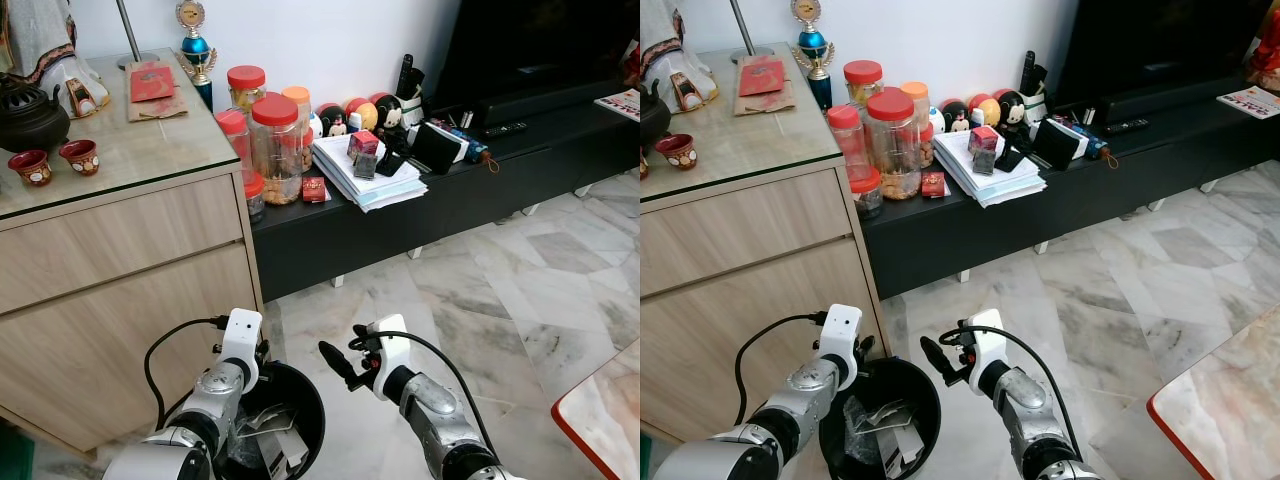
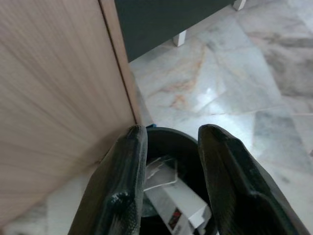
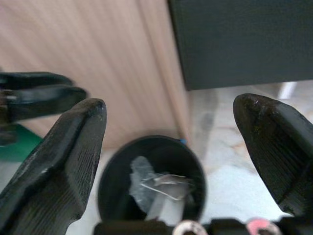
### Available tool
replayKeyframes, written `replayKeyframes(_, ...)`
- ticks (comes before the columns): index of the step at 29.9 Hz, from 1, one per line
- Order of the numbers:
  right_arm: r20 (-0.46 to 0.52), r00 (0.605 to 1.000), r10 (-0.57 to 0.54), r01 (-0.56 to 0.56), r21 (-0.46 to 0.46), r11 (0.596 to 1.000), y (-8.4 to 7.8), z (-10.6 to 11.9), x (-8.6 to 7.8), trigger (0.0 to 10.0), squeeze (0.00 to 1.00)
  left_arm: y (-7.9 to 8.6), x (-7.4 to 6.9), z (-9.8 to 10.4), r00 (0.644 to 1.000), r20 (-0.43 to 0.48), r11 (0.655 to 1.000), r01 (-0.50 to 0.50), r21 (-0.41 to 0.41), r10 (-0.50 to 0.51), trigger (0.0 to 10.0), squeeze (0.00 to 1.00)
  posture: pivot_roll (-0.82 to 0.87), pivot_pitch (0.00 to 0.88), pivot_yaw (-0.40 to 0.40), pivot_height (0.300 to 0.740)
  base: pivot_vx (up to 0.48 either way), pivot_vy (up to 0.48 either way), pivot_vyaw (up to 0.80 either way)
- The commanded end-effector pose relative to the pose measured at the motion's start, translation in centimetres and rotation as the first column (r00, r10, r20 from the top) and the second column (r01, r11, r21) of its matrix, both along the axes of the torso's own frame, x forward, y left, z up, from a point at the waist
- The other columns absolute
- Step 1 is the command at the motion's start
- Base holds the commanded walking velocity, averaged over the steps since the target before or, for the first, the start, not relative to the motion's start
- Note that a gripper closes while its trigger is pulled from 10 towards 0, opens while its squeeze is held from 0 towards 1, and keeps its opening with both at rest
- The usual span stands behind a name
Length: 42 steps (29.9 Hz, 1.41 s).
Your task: Picking trash to rubbish bin
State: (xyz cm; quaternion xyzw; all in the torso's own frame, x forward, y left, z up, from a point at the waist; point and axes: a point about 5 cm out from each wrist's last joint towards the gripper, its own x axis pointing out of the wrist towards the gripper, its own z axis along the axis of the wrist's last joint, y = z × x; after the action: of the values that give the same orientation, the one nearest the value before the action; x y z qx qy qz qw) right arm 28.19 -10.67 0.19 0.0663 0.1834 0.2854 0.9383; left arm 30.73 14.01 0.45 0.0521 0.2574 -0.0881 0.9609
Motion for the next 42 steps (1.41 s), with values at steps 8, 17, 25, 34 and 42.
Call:
replayKeyframes(8, -0.174, 0.943, -0.285, 0.246, -0.216, 0.945, -4.0, -3.9, -2.9, 10.0, 0.00, 5.1, -3.8, -3.2, 0.978, -0.099, 0.974, -0.168, 0.155, 0.184, 10.0, 0.00, -0.07, 0.000, -0.007, 0.740, 0.000, 0.000, 0.00)
replayKeyframes(17, -0.305, 0.841, -0.446, 0.332, -0.360, 0.872, -5.9, -7.3, -7.6, 10.0, 0.00, 8.8, -9.3, -6.3, 0.916, -0.203, 0.923, -0.293, 0.250, 0.346, 10.0, 0.00, -0.05, 0.000, 0.018, 0.740, 0.000, 0.000, 0.00)
replayKeyframes(25, -0.365, 0.806, -0.466, 0.305, -0.418, 0.856, -6.2, -8.7, -10.4, 10.0, 0.00, 8.6, -11.3, -7.5, 0.881, -0.273, 0.914, -0.325, 0.241, 0.385, 10.0, 0.00, -0.04, 0.000, 0.015, 0.740, 0.000, 0.000, 0.00)
replayKeyframes(34, -0.338, 0.812, -0.475, 0.322, -0.420, 0.849, -6.6, -8.3, -9.6, 10.0, 0.00, 8.0, -9.3, -6.5, 0.899, -0.235, 0.922, -0.323, 0.212, 0.369, 10.0, 0.00, -0.05, 0.000, -0.015, 0.740, 0.000, 0.000, 0.00)
replayKeyframes(42, -0.324, 0.826, -0.461, 0.317, -0.410, 0.855, -6.3, -7.8, -8.4, 10.0, 0.00, 8.1, -8.7, -6.1, 0.888, -0.216, 0.910, -0.369, 0.188, 0.405, 10.0, 0.00, 0.00, 0.000, -0.039, 0.740, 0.000, 0.000, 0.00)
